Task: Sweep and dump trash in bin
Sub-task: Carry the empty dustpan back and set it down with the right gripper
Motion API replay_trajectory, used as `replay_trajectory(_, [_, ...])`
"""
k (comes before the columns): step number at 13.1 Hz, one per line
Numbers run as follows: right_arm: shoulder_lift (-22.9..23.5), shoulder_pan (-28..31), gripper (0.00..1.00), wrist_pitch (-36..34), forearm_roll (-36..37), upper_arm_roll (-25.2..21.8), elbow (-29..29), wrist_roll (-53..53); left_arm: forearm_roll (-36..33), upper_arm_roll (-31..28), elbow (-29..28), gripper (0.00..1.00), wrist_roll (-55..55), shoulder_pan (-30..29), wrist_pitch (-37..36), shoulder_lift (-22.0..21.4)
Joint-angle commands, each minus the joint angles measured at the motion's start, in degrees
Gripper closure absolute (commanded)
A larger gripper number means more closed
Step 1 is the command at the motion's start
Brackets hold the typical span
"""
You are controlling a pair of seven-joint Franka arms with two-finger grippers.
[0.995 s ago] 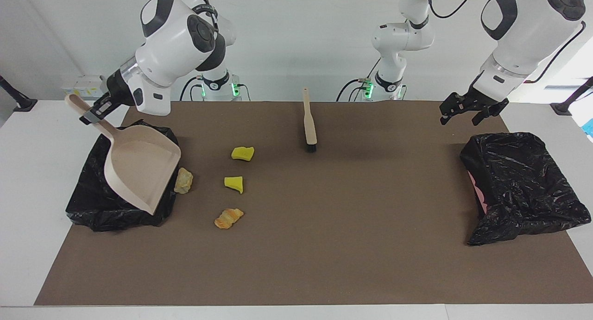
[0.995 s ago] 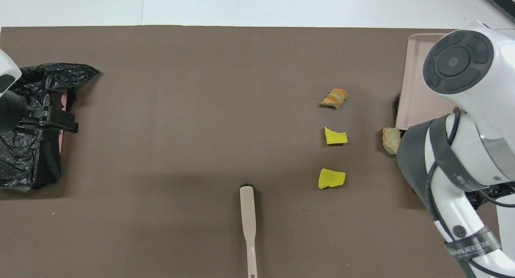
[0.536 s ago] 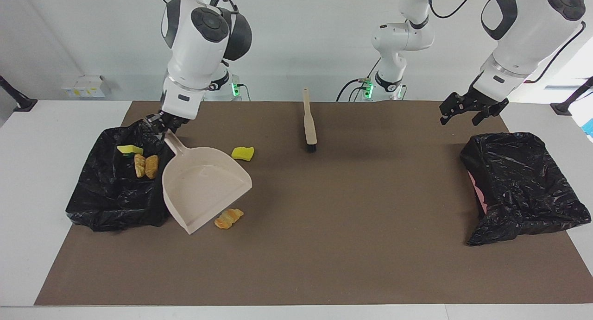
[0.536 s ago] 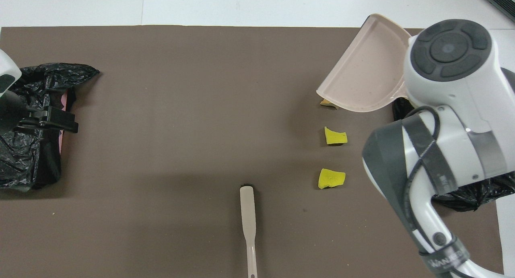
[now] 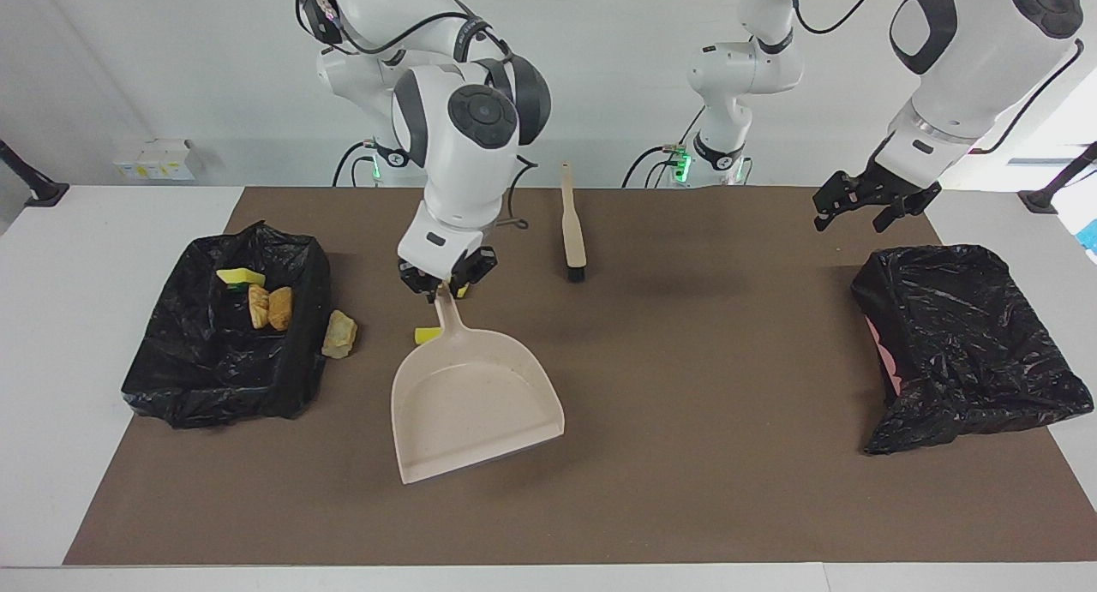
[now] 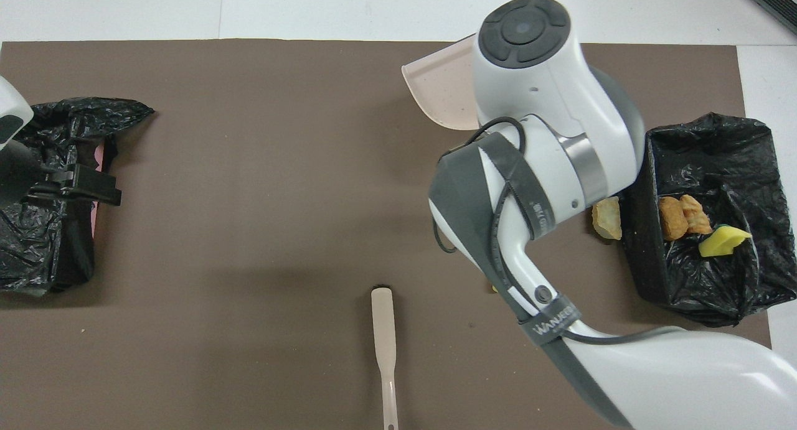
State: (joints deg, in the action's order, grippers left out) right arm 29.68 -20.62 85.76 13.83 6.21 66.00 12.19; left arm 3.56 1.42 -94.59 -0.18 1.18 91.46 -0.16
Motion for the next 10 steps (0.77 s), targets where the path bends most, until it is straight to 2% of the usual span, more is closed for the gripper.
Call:
replay_trajectory(1, [5.0, -2.1, 1.0, -1.6, -7.8, -0.1, -6.2, 10.0, -1.1, 0.3, 1.1, 0.0, 0.4, -0.4, 0.1, 0.5])
replay_trajectory(4, [8.0, -4.4, 1.0, 0.5, -15.0, -0.1, -6.3, 17.9, -1.2, 0.3, 1.1, 0.0, 0.4, -0.4, 0.1, 0.5])
replay_trajectory(6, [10.2, -7.4, 1.0, 2.4, -15.8, -0.4, -6.3, 23.2, -1.2, 0.3, 1.1, 0.0, 0.4, -0.4, 0.1, 0.5])
replay_trajectory(10, [12.3, -7.9, 1.0, 6.5, -20.4, -0.1, -6.2, 24.7, -1.2, 0.3, 1.1, 0.0, 0.4, -0.4, 0.1, 0.5])
